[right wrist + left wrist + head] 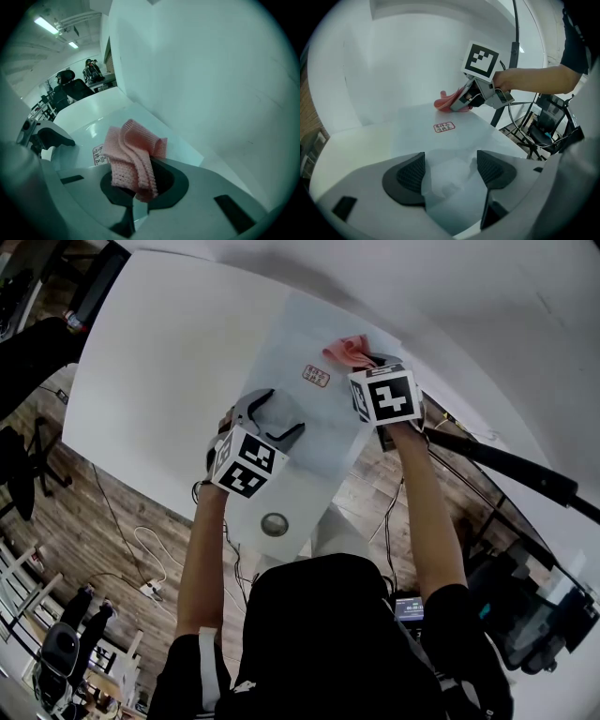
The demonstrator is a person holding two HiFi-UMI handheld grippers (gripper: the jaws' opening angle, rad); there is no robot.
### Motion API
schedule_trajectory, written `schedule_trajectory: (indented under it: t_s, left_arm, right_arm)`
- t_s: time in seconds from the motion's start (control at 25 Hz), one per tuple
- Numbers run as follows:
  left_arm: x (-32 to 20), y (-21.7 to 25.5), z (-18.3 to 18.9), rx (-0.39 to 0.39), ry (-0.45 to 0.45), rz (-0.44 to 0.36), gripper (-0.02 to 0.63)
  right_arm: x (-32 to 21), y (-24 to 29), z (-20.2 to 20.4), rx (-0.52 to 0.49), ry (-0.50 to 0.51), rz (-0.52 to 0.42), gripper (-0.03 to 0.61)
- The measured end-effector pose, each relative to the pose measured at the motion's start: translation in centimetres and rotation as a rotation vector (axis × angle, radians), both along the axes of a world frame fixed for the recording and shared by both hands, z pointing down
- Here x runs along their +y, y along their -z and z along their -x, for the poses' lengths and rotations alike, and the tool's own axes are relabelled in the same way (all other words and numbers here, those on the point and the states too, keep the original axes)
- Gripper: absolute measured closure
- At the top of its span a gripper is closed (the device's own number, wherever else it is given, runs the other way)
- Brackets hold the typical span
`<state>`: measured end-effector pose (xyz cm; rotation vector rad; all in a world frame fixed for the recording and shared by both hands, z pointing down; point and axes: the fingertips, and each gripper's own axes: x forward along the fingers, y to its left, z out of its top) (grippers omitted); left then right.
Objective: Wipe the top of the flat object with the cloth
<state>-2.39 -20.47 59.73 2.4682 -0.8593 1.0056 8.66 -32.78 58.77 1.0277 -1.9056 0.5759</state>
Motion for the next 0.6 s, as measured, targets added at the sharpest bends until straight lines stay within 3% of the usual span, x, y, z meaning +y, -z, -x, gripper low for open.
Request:
schedule_trajectory:
  t_s: [0.12,0.6]
  left_arm:
    - [-0.07,0.05,0.12,0.0,-0.001,-0.001,0.272]
    - [-0.04,0.02,0.18,-0.001,-0.001,-0.012,0.273]
  right_arm:
    - [-0.36,0.22,-1.44,0.007,-0.051,-0.003,0.534]
    - [-0.15,0.46,-0.97,-0.015,-0.032,-0.059,0.534]
